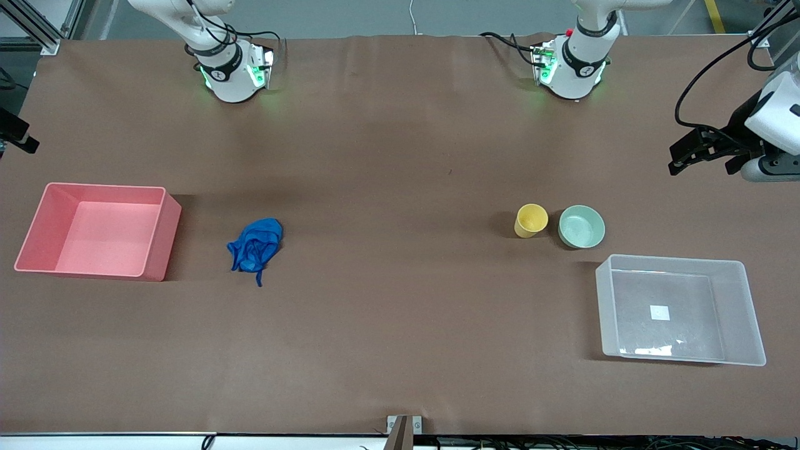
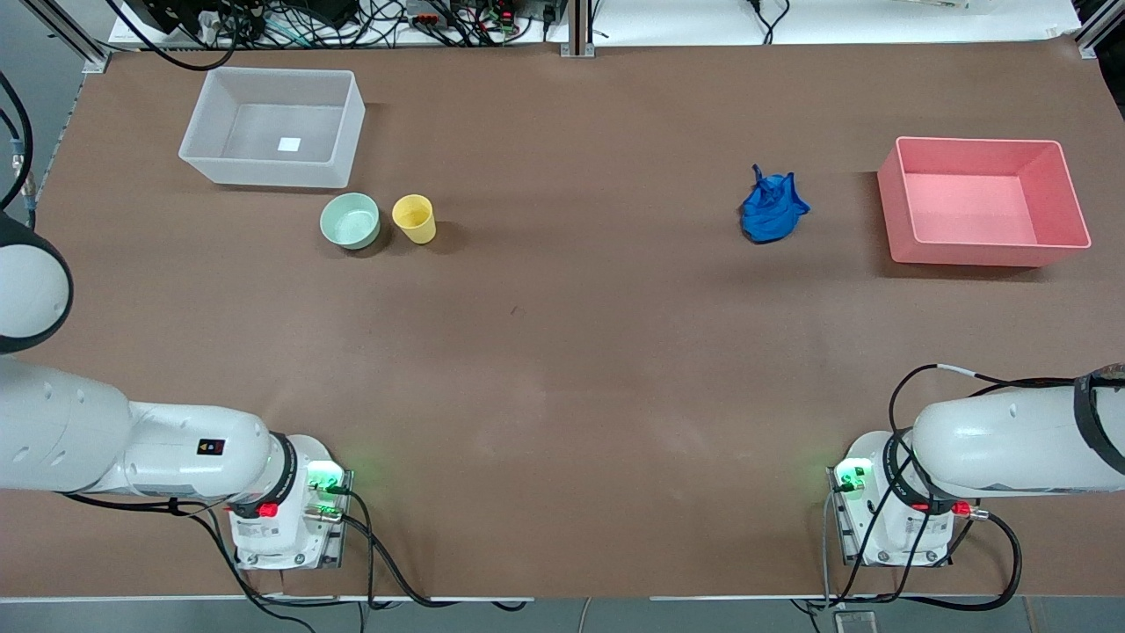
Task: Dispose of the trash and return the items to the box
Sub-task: 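Reach the right gripper to the blue cloth while the left gripper reaches the bowl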
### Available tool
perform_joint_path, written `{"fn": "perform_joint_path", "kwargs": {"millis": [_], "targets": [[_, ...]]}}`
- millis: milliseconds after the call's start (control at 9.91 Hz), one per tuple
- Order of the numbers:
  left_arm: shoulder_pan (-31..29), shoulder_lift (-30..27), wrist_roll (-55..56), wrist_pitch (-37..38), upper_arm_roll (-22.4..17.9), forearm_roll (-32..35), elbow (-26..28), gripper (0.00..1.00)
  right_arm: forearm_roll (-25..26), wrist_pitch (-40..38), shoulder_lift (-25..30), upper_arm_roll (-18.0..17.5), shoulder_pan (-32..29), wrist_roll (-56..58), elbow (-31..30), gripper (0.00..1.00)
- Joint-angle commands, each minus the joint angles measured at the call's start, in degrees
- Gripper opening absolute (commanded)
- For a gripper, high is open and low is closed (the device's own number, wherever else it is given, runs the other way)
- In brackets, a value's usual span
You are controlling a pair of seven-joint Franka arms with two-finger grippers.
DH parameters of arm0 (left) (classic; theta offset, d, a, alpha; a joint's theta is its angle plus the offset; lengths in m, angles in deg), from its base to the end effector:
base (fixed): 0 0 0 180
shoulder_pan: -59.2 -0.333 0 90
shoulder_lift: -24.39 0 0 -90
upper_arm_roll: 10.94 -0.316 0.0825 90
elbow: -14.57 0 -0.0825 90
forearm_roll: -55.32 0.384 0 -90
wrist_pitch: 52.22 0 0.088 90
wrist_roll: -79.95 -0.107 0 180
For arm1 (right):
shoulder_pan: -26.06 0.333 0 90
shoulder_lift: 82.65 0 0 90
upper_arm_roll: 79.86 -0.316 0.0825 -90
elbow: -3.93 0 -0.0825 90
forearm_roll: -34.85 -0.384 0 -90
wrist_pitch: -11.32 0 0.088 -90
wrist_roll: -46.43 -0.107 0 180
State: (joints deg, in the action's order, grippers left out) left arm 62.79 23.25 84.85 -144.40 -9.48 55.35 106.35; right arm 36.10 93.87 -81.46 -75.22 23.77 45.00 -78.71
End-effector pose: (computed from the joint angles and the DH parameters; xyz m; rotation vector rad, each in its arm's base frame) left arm 0.5498 -0.0487 0.6242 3.1400 -0.0041 0.0422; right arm 0.5292 -0.0675 0.6840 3.1120 -0.2322 0.0283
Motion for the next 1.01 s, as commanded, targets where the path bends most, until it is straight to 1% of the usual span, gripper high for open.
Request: {"fn": "perform_joint_path", "kwargs": {"millis": [0,202,404,505,606,706,807,908], "targets": [[0.4,-0.4,-0.5,0.2,-0.4,0.2,2.0,1.00,0.1,-0.5,0.0,-0.2,-0.3,-0.1,0.5,1.00],[0.3,0.3,0.0,0.5,-0.4,0.3,1.9,1.00,0.2,-0.5,0.0,-0.2,-0.3,0.6,0.5,1.00],[0.2,0.3,-0.2,1.2,-0.6,0.3,2.5,0.99,0.6,-0.5,-0.2,-0.2,0.3,3.8,0.7,1.00],[-0.1,0.2,-0.6,0.9,-0.7,0.3,4.5,0.98,0.6,-0.5,-0.3,-0.2,1.9,3.5,0.4,1.00],[-0.1,0.1,-0.9,-2.5,-1.6,0.4,8.6,0.98,0.6,0.2,-1.4,-0.4,2.9,1.4,-0.5,1.00],[-0.1,-0.3,-3.2,-8.1,-3.8,0.4,14.2,0.96,0.7,1.0,-3.3,-3.3,3.4,-3.7,-1.5,1.00],[-0.1,-0.4,-4.3,-14.5,-4.1,0.3,19.8,0.96,0.7,3.2,-4.6,-5.7,3.5,-7.8,-4.0,1.00],[-0.1,-0.2,-4.3,-22.7,-4.1,0.3,26.2,0.96,0.7,8.3,-5.1,-7.8,3.6,-10.1,-9.0,1.00]]}}
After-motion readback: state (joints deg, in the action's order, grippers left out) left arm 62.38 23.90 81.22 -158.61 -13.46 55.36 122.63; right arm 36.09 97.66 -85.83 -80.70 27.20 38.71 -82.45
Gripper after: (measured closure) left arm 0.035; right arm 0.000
